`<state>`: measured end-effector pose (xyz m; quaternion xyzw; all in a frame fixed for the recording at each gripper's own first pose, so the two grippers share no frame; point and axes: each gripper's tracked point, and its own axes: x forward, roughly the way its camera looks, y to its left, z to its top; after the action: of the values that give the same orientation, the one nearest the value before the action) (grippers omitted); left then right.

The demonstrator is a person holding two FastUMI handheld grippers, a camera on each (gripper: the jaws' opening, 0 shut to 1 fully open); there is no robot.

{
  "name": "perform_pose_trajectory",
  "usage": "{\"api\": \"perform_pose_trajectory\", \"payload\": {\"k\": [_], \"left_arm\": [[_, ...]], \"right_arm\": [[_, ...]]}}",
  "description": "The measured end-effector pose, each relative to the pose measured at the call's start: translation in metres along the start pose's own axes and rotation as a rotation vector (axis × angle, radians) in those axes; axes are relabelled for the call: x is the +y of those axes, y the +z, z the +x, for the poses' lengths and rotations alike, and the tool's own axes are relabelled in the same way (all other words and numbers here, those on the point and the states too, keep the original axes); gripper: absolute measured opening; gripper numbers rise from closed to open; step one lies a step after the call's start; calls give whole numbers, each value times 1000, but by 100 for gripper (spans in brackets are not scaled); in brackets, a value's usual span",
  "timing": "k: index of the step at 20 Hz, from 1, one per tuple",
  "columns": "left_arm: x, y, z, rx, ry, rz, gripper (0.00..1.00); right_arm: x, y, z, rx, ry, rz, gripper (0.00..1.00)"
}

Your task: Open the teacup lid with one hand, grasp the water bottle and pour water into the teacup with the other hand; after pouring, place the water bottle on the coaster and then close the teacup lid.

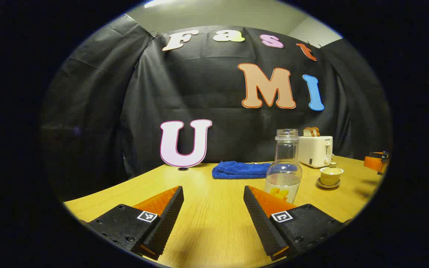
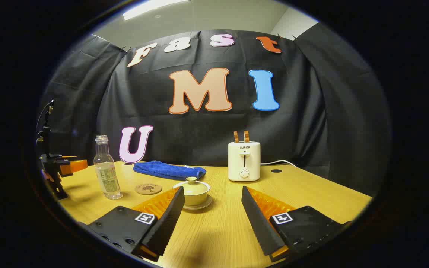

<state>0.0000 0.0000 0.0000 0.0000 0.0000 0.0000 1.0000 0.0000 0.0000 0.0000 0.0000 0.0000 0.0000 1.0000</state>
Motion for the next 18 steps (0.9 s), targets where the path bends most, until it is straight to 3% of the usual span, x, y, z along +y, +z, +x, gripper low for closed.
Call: {"api": "perform_pose_trajectory", "payload": {"k": [6,10,18], "left_arm": [[1,0,1,-5,7,1,94],[-9,0,3,-9,-43,3,94],[-2,-1,3,-8,-3,1,95]], "right_arm": [[2,0,1,0,10,0,96],[9,0,0,3,57,2,98],[8,0,1,2,48,0,97]]}}
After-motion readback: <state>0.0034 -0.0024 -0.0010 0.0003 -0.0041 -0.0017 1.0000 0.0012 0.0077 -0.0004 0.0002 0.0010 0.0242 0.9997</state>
